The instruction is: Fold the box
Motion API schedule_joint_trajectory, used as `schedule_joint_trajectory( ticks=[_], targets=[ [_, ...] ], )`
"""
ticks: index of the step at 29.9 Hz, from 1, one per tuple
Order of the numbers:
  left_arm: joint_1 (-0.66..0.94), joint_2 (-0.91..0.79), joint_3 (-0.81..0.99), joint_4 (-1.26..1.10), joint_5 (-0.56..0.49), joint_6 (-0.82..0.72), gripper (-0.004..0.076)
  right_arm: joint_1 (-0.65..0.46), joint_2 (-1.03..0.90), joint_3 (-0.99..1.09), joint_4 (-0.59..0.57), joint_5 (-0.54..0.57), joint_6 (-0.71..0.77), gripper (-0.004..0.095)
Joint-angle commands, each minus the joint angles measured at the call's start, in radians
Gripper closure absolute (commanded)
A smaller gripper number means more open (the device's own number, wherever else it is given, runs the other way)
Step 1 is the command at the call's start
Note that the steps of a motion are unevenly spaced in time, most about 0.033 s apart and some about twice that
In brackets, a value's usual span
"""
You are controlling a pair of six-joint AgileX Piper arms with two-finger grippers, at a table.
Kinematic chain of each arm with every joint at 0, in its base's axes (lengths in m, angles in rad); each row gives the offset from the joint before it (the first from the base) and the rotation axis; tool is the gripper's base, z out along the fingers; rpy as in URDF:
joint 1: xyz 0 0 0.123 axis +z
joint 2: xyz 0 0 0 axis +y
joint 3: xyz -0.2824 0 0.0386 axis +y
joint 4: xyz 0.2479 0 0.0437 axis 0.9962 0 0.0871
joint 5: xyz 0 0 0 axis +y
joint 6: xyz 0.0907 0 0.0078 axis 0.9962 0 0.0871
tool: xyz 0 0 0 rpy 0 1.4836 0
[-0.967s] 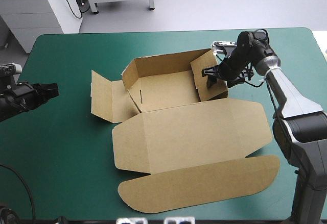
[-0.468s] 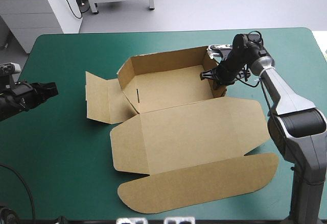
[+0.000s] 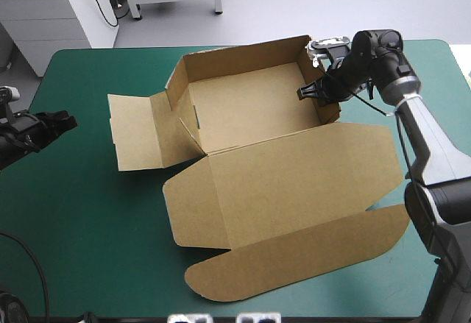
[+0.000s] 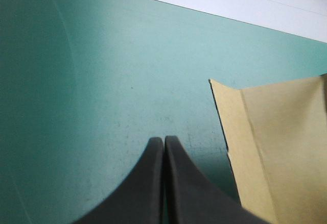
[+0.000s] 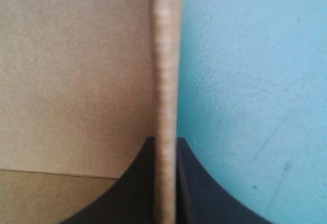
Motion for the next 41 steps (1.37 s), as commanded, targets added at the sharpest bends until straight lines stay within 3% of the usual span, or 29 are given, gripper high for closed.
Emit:
schedule_joint_trajectory(
  ticks=[1, 10, 15, 20, 30, 41],
  targets=[
    [0.000, 0.015, -0.025, -0.061, -0.016, 0.002, 0.0732, -0.020, -0.151, -0.038, 0.029, 0.011, -0.020, 0.0926],
    [0.000, 0.172, -0.025, -0.120, 0.005, 0.002, 0.0732, -0.020, -0.303, -0.038, 0.045, 0.011, -0.056, 0.0926],
    [-0.009, 0.277, -0.025, -0.214, 0.127, 0.002, 0.0732, -0.020, -0.321, -0.038, 0.175, 0.011, -0.064, 0.0926],
    [-0.104, 0.341, -0.030, -0.244, 0.131, 0.002, 0.0733, -0.020, -0.315, -0.038, 0.268, 0.007, -0.094, 0.0926],
    [-0.352, 0.348, -0.159, -0.167, 0.132, -0.091, 0.0733, -0.016, -0.229, -0.038, 0.264, -0.014, -0.086, 0.0920],
    [-0.437, 0.318, -0.324, -0.101, 0.163, -0.233, 0.0733, 0.023, -0.170, -0.038, 0.076, -0.078, -0.010, 0.0916]
  ],
)
